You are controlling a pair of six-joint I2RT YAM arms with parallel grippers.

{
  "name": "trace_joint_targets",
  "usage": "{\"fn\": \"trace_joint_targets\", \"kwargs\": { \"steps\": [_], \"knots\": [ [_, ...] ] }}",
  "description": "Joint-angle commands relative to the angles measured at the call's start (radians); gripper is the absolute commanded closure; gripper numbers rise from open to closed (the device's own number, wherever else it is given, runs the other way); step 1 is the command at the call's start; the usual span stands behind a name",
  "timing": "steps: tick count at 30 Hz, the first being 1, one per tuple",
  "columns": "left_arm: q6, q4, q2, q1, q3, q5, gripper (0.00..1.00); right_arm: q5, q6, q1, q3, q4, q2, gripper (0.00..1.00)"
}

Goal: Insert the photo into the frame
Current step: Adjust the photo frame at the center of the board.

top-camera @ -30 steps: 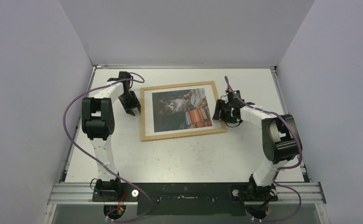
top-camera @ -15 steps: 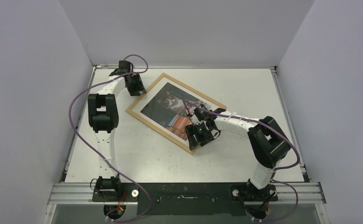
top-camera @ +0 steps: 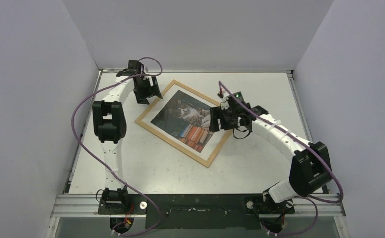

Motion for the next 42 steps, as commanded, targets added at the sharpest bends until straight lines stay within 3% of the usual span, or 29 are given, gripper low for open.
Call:
{"fn": "trace_joint_targets", "kwargs": {
  "steps": [1,9,15,18,25,34,42],
  "knots": [
    [0.034,-0.056,-0.234,-0.009,-0.054,0.023,0.22,0.137,-0.009,-0.116,0.085,0.089,-0.037,0.26],
    [-0.077,-0.002,-0.533,-0.009,-0.416,-0.106,0.14,0.193,0.068,-0.283,0.389,0.135,0.321,0.25],
    [-0.245,0.138,-0.7,-0.037,-0.797,-0.04,0.13,0.154,0.039,-0.317,0.608,0.092,0.546,0.24],
    [-0.289,0.192,-0.722,-0.062,-0.879,-0.027,0.13,0.118,0.033,-0.324,0.65,0.073,0.609,0.24],
    [-0.326,0.206,-0.638,-0.11,-0.894,-0.021,0.13,0.025,0.038,-0.339,0.594,0.042,0.627,0.23],
    [-0.328,0.248,-0.542,-0.107,-0.853,-0.006,0.14,-0.055,0.103,-0.334,0.38,0.078,0.551,0.23],
    [-0.205,0.249,-0.414,-0.099,-0.697,0.089,0.14,-0.072,0.139,-0.307,0.155,0.101,0.338,0.24]
  ]
}}
